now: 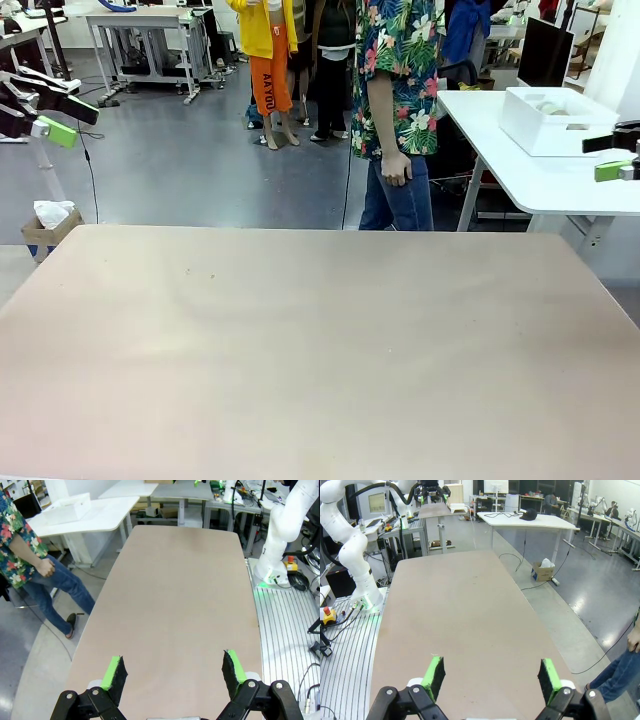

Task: Stack the cups and store them in the basket.
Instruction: Place the stack of Reusable plastic cups into the Pantry Basket.

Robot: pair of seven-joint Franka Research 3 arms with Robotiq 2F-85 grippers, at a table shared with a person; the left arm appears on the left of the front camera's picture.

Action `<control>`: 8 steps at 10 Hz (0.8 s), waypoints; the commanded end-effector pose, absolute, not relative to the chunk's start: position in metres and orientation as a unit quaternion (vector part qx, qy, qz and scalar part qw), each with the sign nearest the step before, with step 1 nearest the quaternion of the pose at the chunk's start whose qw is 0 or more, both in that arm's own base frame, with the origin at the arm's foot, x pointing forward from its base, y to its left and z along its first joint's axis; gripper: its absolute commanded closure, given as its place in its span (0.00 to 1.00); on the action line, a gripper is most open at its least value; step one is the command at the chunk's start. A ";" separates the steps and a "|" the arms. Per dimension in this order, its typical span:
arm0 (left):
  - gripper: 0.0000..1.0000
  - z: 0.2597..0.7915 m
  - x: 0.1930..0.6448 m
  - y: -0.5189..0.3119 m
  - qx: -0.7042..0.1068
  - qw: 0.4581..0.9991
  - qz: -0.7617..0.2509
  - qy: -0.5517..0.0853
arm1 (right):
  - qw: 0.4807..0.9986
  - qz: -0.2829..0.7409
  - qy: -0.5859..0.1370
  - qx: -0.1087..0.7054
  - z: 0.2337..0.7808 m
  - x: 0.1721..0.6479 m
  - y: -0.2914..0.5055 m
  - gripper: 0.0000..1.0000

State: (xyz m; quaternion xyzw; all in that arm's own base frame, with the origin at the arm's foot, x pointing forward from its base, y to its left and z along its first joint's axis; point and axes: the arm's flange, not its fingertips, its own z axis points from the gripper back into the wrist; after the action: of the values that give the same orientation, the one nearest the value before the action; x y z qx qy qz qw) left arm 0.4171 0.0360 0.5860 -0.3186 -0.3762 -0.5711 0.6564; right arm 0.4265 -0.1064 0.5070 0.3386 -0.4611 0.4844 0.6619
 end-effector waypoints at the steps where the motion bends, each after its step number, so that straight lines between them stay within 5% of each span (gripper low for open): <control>1: 0.00 0.588 0.416 0.034 -0.323 0.656 -0.569 -0.376 | 0.664 0.482 -0.461 0.337 0.510 0.426 -0.106 0.00; 8: 0.00 0.588 0.416 0.034 -0.323 0.656 -0.569 -0.376 | 0.664 0.482 -0.461 0.337 0.510 0.426 -0.106 0.00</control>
State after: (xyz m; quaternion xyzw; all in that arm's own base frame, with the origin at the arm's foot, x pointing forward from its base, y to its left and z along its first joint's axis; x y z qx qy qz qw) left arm 0.4171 0.0360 0.5860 -0.3186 -0.3762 -0.5711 0.6564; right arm 0.4265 -0.1064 0.5070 0.3386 -0.4611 0.4844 0.6619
